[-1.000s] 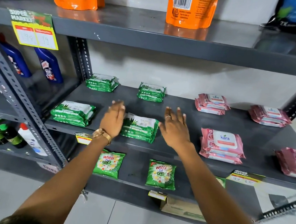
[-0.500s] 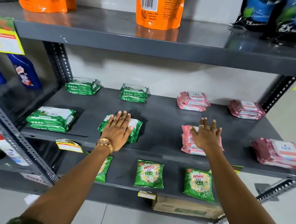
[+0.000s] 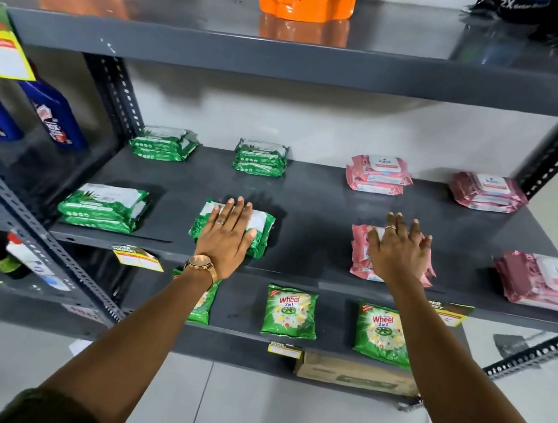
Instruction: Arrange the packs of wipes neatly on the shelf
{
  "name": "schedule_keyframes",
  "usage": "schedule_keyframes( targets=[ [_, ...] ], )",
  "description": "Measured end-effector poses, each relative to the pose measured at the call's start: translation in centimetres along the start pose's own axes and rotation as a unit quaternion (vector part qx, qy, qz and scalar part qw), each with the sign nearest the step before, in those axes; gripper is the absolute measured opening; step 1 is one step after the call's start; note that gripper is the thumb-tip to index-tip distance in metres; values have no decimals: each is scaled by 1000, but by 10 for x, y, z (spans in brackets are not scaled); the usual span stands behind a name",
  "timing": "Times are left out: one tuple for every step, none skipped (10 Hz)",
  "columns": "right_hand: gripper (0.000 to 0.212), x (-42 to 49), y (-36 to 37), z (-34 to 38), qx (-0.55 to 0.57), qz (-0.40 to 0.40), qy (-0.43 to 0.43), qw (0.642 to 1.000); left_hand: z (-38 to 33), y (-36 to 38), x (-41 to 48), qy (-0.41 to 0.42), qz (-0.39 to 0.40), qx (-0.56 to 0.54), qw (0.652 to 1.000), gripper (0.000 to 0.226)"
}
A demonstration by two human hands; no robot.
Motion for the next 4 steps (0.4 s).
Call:
schedule_keyframes(
  targets=[
    [65, -4, -3, -1, 3, -8, 2, 1000, 0, -2, -2, 0, 13, 9, 1000, 71],
    [65, -6, -5, 0, -1, 7, -3, 1000, 0, -6, -2, 3, 32, 19, 999, 73],
    [64, -10, -13, 4, 6, 1, 2, 1000, -3, -18, -3, 4, 61, 27, 998, 64],
    [66, -14, -16, 12, -11, -30, -11, 999, -8, -25, -3, 10, 57, 50, 997, 63]
  ],
)
Point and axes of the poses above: each hand's wrist, its own x-axis towards the middle knuckle, its own y-axis out of the palm, z = x × y, the point moved 1 cm from there along x, towards the middle knuckle, and after that the axes turned 5 degrees about -y, right-handed, at the moved point
